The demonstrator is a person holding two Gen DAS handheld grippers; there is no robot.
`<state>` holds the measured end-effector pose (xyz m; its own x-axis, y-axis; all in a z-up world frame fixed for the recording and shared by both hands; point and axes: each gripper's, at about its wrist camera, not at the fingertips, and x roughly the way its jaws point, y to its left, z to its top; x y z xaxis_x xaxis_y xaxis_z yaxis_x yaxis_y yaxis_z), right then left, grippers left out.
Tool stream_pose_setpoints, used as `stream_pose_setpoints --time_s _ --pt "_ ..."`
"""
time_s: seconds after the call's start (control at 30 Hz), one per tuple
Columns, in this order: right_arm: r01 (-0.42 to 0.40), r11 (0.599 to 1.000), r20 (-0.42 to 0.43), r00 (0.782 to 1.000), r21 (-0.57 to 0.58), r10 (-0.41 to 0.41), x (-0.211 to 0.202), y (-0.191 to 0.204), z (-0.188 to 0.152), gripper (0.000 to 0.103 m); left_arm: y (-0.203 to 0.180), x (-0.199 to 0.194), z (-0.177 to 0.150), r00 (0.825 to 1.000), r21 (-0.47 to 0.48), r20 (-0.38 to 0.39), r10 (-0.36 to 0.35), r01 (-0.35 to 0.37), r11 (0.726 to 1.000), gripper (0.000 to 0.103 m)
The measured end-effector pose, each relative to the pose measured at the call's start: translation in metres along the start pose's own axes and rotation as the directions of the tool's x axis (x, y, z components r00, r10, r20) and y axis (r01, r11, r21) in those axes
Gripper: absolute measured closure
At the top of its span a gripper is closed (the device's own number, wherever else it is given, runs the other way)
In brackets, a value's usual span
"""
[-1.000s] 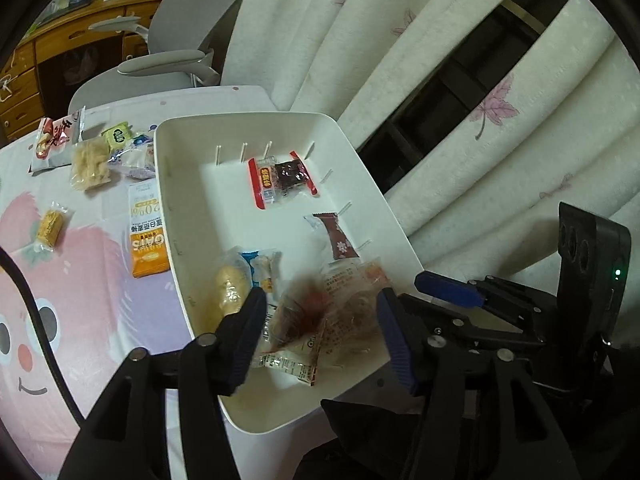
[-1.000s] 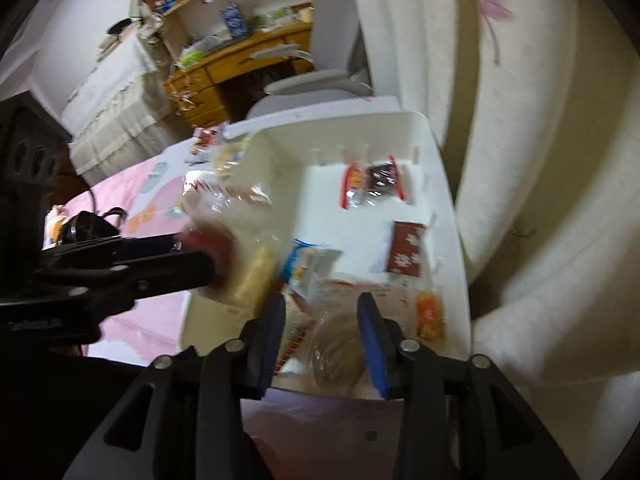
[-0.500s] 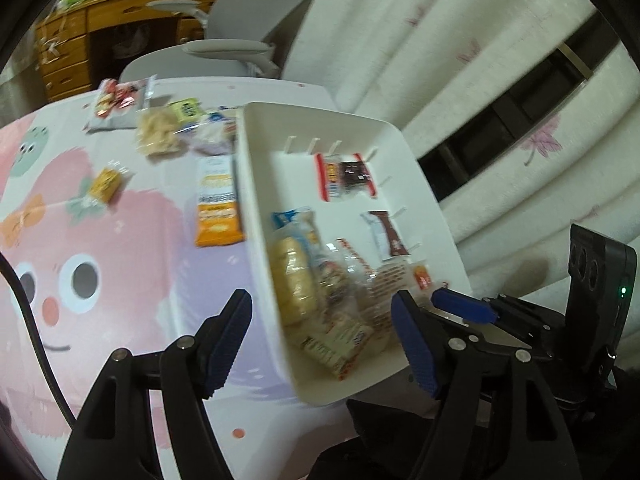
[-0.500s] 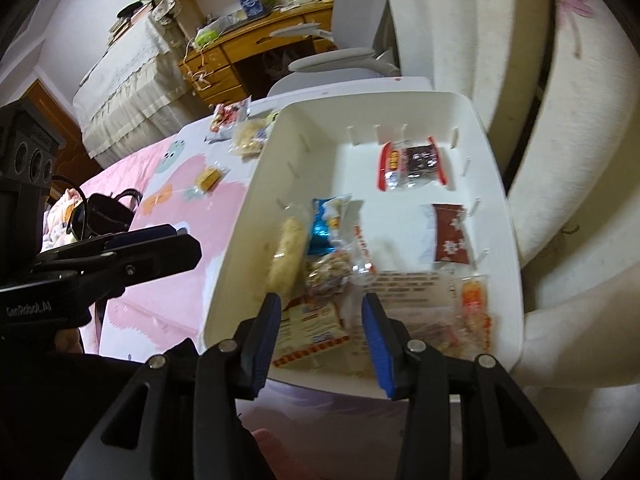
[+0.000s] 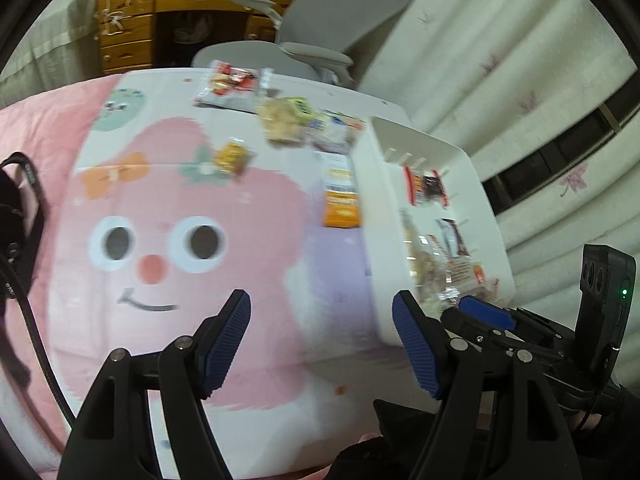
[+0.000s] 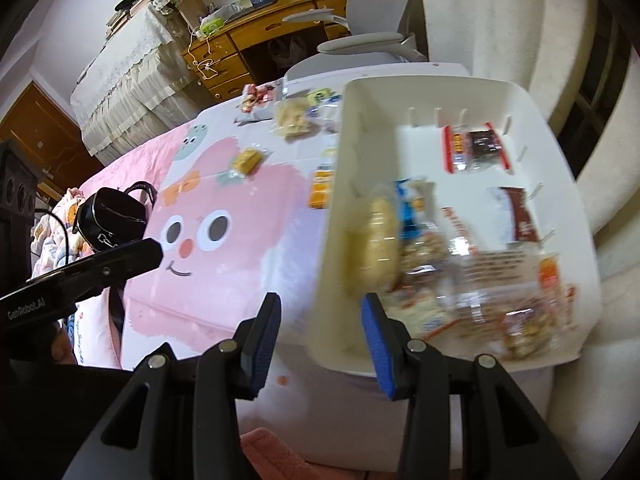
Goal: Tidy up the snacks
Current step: 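Withdraw both open tools from the tray toward the remaining snacks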
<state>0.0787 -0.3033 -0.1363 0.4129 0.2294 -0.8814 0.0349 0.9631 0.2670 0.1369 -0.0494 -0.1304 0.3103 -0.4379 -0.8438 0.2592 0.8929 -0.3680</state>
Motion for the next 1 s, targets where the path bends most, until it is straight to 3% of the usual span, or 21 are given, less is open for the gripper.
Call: stream_pose_setpoints --time_s 0.23,0.37,0.5,0.73,0.87,1.0 --pt "-0.011 1.0 0.009 1.0 0.029 0.011 0.018 0.06 -0.001 0.061 0.067 -0.033 0.008 0.999 -0.012 0.006 0.032 -0.032 0.999 0.027" --pt "-0.001 0.999 0.0 1.0 0.053 0.001 0.033 0.09 -0.004 0.06 0.103 -0.037 0.019 0.999 -0.016 -0.033 0.043 -0.043 0.999 0.026" --pt "0.022 0.994 -0.003 1.0 0.103 -0.022 0.048 0.113 -0.009 0.052 0.132 -0.037 0.03 0.996 -0.011 -0.073 0.048 -0.049 0.999 0.026" --pt "0.055 0.989 -0.029 0.998 0.136 -0.051 0.063 0.137 -0.016 0.043 0.163 -0.018 0.058 0.981 0.008 -0.175 0.087 -0.087 0.996 0.023" --pt "0.078 0.987 -0.018 0.997 0.138 -0.076 0.066 0.14 -0.012 0.032 0.174 -0.004 0.08 0.974 -0.009 -0.2 0.105 -0.109 0.994 0.023" --pt "0.099 0.987 -0.012 0.995 0.13 -0.098 0.075 0.142 -0.005 0.029 0.175 0.006 0.102 0.971 -0.011 -0.208 0.119 -0.124 0.992 0.023"
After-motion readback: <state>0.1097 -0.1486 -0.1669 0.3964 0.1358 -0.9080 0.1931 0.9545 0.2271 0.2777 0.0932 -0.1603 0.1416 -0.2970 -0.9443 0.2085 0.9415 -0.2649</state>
